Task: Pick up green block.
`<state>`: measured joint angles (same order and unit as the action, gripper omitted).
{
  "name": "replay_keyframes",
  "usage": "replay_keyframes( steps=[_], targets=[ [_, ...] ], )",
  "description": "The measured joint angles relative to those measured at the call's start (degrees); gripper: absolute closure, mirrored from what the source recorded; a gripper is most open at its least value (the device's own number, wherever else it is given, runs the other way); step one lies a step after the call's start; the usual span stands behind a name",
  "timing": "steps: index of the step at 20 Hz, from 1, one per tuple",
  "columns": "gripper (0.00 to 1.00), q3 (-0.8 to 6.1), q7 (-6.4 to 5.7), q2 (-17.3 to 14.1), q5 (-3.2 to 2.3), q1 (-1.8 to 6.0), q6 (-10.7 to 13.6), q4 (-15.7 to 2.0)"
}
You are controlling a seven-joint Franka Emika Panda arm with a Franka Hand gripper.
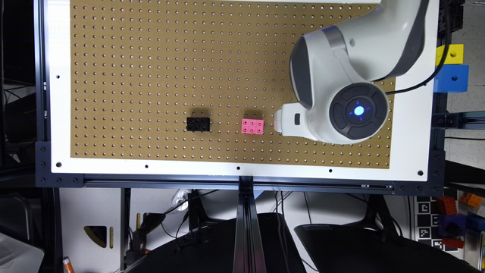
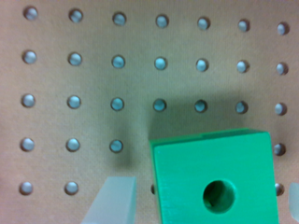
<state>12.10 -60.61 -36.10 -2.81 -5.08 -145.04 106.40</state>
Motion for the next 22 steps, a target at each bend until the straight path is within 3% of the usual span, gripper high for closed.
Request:
replay_keyframes(
  steps=[3,8,22],
  targets=[
    [0.00,0.00,-0.23,-2.05,0.00,-0.66,0.31,-2.77],
    [0.00,-0.01,-1.72,-2.42,-0.10,-2.08,0.31,-3.47],
    [0.00,-0.48,-1.78,-2.39,-0.14,-2.10,1.74,-3.00]
  ],
)
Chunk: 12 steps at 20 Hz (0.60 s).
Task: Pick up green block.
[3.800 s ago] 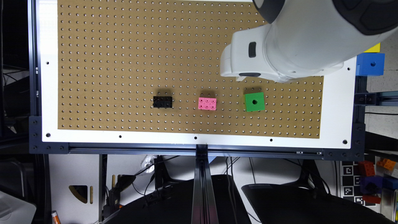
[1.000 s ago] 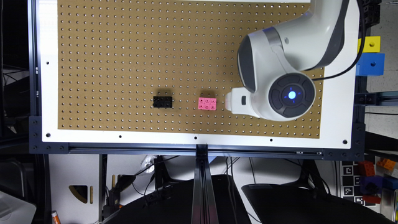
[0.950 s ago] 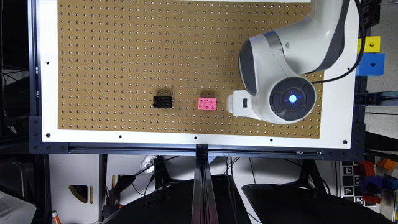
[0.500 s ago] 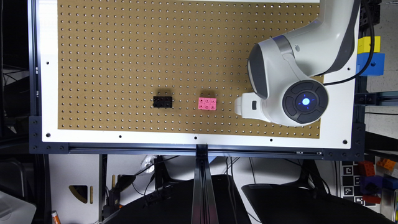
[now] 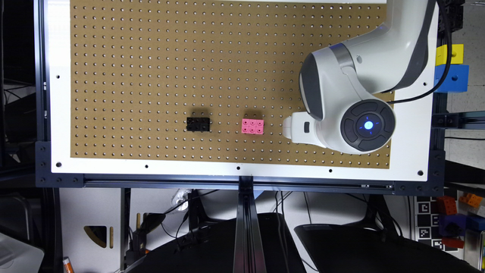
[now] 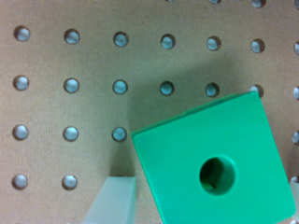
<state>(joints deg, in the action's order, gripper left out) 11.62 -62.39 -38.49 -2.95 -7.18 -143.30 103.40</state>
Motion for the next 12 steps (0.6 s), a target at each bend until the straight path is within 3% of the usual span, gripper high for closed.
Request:
replay_keyframes(
  steps=[2,3,12],
  targets=[
    [0.00,0.00,0.00,0.02,0.00,0.00,0.14,0.00],
    [1.00,0.01,0.00,0.13,0.01,-0.02,0.74,0.07],
    [1.00,-0.18,-0.01,0.13,-0.08,0.00,0.75,0.07]
  ],
)
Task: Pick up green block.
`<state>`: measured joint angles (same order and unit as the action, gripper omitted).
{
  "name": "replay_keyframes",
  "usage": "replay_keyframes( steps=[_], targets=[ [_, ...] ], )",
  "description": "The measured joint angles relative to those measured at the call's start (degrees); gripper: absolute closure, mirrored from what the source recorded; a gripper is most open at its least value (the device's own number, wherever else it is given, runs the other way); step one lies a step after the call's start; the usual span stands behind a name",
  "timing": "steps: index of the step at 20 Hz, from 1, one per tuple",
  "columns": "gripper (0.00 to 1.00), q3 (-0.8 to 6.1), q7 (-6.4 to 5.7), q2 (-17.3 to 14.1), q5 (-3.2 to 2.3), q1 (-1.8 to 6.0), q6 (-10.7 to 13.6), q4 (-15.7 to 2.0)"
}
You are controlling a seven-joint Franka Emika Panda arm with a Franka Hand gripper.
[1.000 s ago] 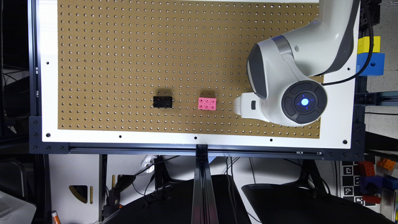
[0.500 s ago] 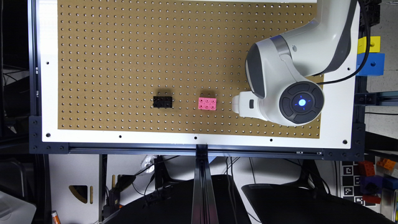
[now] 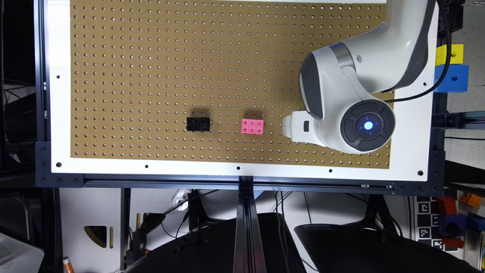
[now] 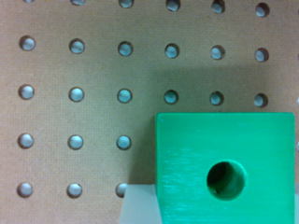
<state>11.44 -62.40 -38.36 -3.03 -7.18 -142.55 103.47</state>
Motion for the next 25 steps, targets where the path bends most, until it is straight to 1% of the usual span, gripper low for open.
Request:
replay_keyframes(
  steps=[5,10,13,17,22,25],
  targets=[
    [1.00,-0.05,0.00,0.42,-0.05,0.02,0.12,-0.01],
    [1.00,-0.05,-0.06,3.06,-0.05,0.02,2.95,-0.01],
    [1.00,-0.04,-0.09,3.97,-0.05,0.01,3.66,-0.04],
    [1.00,0.02,-0.42,8.13,-0.05,-0.01,7.98,-0.04],
    [1.00,0.13,-0.65,12.03,-0.05,-0.01,11.68,-0.04],
    [1.00,0.16,-0.71,12.76,-0.05,-0.01,12.44,-0.03]
  ],
)
